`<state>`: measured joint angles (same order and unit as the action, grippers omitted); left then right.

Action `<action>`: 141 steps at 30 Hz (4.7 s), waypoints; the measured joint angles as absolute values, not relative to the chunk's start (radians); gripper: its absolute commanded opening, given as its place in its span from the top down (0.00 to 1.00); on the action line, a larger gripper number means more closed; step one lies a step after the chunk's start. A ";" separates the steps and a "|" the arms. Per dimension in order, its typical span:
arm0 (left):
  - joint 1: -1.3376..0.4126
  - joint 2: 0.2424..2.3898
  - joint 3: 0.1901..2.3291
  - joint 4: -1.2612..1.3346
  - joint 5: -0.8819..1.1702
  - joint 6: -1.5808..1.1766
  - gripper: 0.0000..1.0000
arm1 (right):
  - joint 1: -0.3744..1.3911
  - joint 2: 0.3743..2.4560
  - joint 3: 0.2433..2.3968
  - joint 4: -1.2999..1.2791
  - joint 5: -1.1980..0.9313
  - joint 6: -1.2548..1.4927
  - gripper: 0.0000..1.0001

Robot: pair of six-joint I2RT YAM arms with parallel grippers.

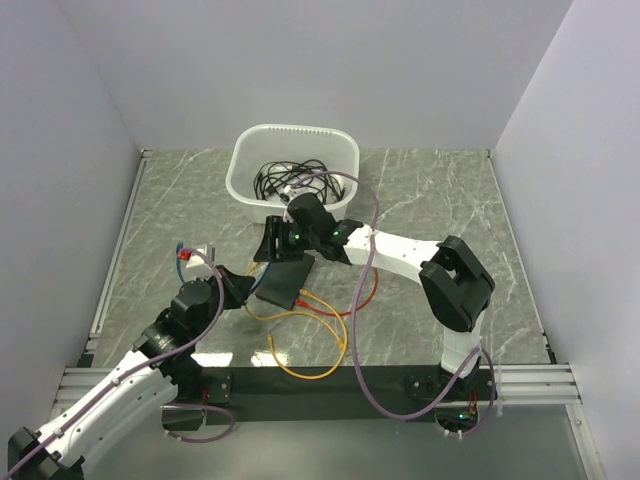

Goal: Insert the plug into the switch port

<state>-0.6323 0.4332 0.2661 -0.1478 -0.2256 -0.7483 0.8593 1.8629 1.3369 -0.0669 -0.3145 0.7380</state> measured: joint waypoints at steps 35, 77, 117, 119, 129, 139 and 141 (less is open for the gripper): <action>-0.737 0.491 0.267 -0.061 -0.289 -0.771 0.93 | 0.899 1.890 1.357 -0.014 -0.355 0.814 1.00; -0.740 0.525 0.461 -0.289 -0.504 -0.878 0.29 | 0.903 1.673 1.039 0.269 -0.505 0.639 1.00; -0.740 0.550 0.468 -0.246 -0.395 -0.938 0.99 | 0.981 1.625 1.049 0.231 -0.410 0.540 1.00; -0.740 0.561 0.476 -0.255 -0.395 -0.941 1.00 | 0.982 1.625 1.049 0.231 -0.405 0.537 1.00; -0.740 0.689 0.590 -0.414 -0.414 -0.967 0.99 | 1.104 1.559 1.110 0.033 -0.032 0.397 0.52; -0.740 0.755 0.674 -0.508 -0.414 -0.989 0.99 | 1.260 1.488 1.110 -0.008 0.326 0.285 0.53; -0.740 0.764 0.685 -0.511 -0.410 -0.990 1.00 | 1.293 1.493 1.110 -0.009 0.377 0.266 0.53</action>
